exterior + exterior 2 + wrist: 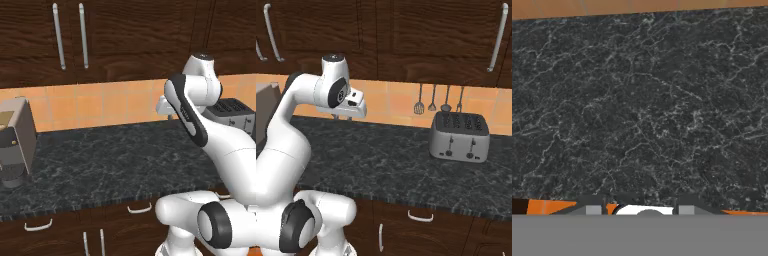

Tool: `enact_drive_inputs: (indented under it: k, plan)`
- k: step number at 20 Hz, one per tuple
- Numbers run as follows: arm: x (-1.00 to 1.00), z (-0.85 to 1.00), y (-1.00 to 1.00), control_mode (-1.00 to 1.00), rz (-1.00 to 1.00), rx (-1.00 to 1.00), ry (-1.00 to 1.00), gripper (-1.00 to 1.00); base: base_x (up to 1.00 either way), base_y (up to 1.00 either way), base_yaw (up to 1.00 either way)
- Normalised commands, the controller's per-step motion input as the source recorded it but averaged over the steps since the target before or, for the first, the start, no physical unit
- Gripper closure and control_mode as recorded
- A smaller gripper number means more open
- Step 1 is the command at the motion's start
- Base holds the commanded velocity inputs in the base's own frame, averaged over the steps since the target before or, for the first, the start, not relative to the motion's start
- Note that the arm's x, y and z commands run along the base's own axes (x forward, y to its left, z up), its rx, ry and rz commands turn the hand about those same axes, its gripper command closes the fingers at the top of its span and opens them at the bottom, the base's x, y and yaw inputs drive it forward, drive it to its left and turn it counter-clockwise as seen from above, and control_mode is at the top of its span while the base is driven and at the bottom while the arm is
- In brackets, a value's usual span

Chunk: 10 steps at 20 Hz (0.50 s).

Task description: Take a straw from the drawer in front and place it inside the glass cup on the dining counter.

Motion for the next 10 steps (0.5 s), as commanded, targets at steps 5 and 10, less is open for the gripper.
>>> enact_drive_inputs:
  k: [5, 10]
  plan:
    - [0.0, 0.0, 0.0, 1.0, 0.0, 0.0, 0.0, -1.0, -0.39, 0.01, 0.0]
    - [0.0, 0.0, 0.0, 1.0, 0.0, 0.0, 0.0, -1.0, -0.99, 0.19, 0.0]
